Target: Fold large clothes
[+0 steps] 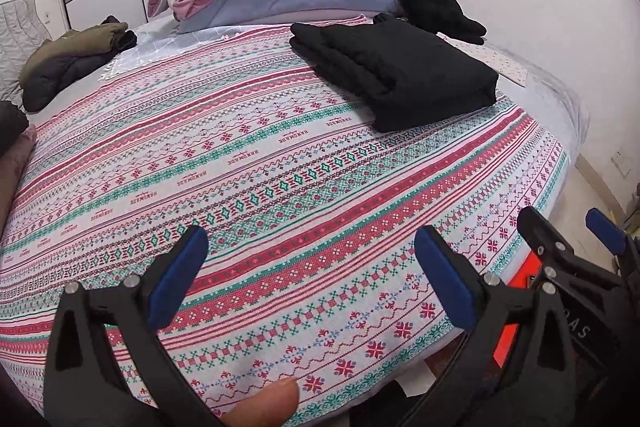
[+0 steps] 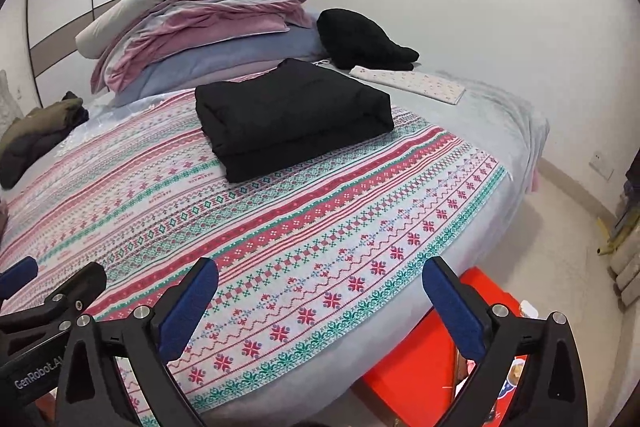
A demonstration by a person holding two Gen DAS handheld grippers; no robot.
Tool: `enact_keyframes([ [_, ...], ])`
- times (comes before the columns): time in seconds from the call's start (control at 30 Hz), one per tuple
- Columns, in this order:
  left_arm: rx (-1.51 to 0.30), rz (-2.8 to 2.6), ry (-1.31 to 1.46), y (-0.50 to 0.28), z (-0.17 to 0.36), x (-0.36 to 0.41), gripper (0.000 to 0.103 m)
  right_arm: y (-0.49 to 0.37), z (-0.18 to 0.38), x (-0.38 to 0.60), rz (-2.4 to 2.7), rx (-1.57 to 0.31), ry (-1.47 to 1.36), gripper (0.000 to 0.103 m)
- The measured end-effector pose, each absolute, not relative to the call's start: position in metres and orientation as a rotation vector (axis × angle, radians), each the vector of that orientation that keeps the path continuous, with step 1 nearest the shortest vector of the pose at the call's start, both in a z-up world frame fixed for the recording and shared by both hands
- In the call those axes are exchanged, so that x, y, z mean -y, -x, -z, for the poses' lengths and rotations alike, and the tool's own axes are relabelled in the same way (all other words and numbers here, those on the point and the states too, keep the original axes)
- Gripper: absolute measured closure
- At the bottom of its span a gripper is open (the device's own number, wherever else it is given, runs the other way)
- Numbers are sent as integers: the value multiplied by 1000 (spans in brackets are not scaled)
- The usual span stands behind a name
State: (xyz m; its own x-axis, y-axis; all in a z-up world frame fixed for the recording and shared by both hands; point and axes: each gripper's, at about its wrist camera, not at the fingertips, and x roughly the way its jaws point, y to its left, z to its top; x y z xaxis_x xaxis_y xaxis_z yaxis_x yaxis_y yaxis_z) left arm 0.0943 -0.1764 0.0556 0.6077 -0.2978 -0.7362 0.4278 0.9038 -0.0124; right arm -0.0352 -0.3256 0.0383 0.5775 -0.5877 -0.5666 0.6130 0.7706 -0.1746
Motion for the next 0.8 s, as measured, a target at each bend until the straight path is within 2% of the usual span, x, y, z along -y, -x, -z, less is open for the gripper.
enact_keyframes([
  [0.8,-825,418,-190,-96,-51,179,1,31,-33,327,722,-670,-46,0],
])
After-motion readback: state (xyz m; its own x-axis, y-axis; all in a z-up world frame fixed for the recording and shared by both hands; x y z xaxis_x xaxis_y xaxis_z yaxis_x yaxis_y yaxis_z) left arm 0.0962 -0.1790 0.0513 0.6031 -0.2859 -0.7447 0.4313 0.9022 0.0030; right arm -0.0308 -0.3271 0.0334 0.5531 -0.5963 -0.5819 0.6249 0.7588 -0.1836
